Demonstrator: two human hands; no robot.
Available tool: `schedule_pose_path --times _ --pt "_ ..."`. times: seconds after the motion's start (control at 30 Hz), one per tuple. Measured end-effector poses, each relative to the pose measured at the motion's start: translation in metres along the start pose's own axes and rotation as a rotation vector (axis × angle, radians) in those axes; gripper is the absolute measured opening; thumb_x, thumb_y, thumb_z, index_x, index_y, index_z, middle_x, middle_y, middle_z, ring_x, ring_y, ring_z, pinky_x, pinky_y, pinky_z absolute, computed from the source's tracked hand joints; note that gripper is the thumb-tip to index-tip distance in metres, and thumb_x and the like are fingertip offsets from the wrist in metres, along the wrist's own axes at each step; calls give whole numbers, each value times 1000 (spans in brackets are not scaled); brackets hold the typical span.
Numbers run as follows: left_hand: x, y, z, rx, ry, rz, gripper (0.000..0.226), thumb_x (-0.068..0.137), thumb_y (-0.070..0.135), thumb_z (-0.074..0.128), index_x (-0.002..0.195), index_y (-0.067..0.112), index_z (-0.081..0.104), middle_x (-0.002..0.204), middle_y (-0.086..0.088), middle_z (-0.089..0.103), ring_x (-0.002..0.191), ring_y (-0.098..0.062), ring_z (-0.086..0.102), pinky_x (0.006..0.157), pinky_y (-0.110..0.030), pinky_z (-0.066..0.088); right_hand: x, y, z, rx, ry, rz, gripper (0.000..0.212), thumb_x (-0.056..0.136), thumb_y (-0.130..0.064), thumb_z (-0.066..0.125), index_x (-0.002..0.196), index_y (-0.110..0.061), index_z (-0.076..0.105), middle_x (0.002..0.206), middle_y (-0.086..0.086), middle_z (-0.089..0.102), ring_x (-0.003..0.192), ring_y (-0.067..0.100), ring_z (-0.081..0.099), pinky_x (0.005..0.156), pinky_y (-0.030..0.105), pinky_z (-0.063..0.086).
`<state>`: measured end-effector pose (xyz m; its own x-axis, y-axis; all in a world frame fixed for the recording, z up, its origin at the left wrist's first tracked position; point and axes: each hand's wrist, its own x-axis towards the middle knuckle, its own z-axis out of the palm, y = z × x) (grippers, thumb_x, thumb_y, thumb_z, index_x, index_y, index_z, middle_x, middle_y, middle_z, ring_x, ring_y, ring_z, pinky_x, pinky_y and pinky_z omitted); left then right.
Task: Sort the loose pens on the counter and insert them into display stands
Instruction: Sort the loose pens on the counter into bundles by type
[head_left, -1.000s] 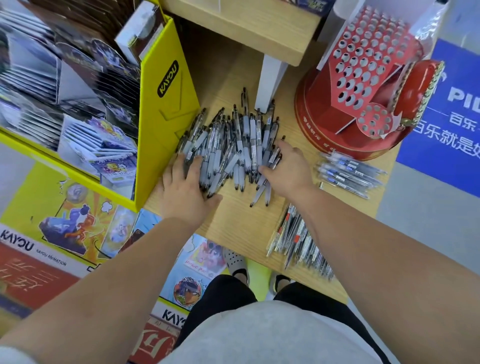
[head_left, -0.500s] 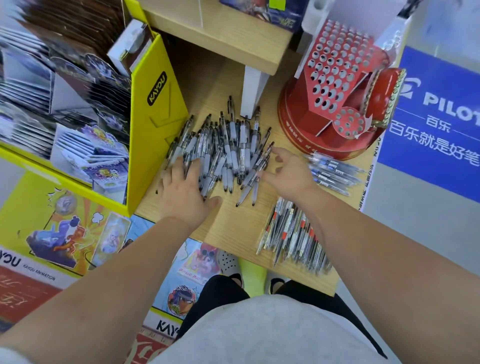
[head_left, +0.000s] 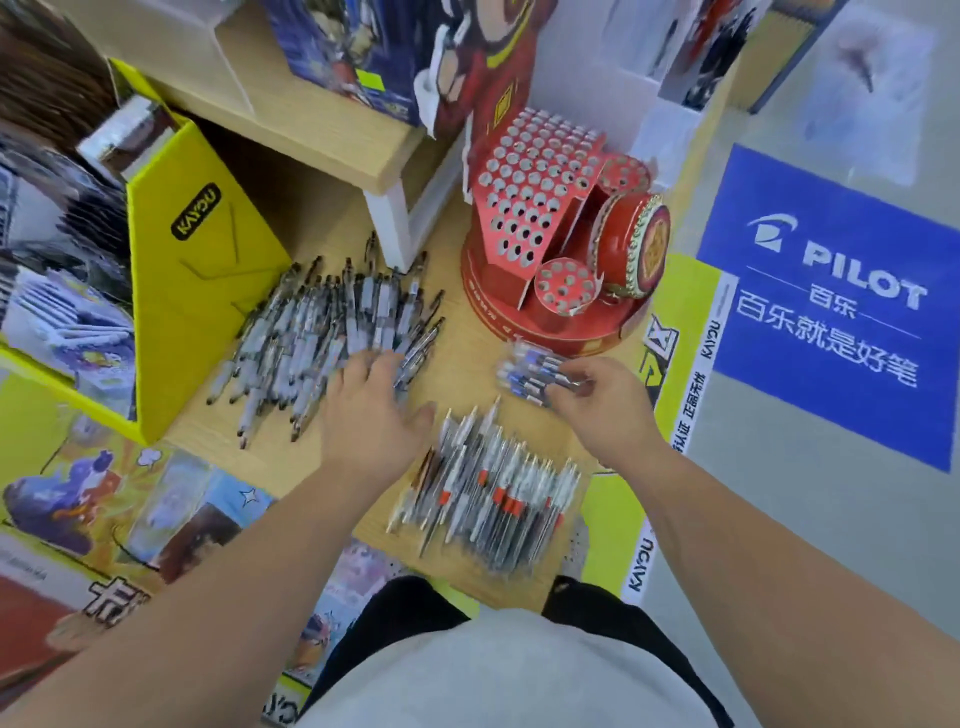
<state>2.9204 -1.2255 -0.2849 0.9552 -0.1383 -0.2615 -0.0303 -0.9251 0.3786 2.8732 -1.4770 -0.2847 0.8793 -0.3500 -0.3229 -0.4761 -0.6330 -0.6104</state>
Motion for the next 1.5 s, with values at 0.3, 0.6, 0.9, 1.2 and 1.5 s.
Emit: schedule_pose_path --times 0.3,0.6,0.9,1.2,1.5 --pt "-37 112 51 -391 4 -298 46 87 42 71 127 21 61 118 -1 55 105 -25 59 90 -38 50 32 58 -65 -85 -164 -197 27 85 -30 77 110 -23 73 106 -2 61 90 8 52 80 18 35" --pt "-56 143 64 -549 -3 -405 40 89 39 72 123 19 64 114 1 62 100 -17 58 89 -31 46 48 58 -80 -224 -377 -235 45 93 -38 68 131 -15 63 135 7 56 118 23 57 99 31 43" --pt "-49 171 68 -657 -72 -412 43 94 37 66 133 19 60 126 1 60 106 -18 60 97 -41 51 57 55 -87 -288 -447 -221 58 94 -39 64 144 -12 51 145 5 53 128 23 53 103 32 42" --pt "-16 207 96 -672 93 -678 53 93 33 66 141 14 52 143 -6 47 95 -23 65 76 -33 52 95 61 -78 -367 -474 -477 26 95 -32 60 75 -27 44 63 -9 46 56 8 44 48 27 26" --pt "-2 224 119 -749 201 -926 33 96 27 63 125 12 65 98 1 62 88 -21 60 74 -27 44 123 72 -64 -483 -557 -658 19 95 -37 59 96 -19 66 86 -2 69 76 21 65 64 33 51"
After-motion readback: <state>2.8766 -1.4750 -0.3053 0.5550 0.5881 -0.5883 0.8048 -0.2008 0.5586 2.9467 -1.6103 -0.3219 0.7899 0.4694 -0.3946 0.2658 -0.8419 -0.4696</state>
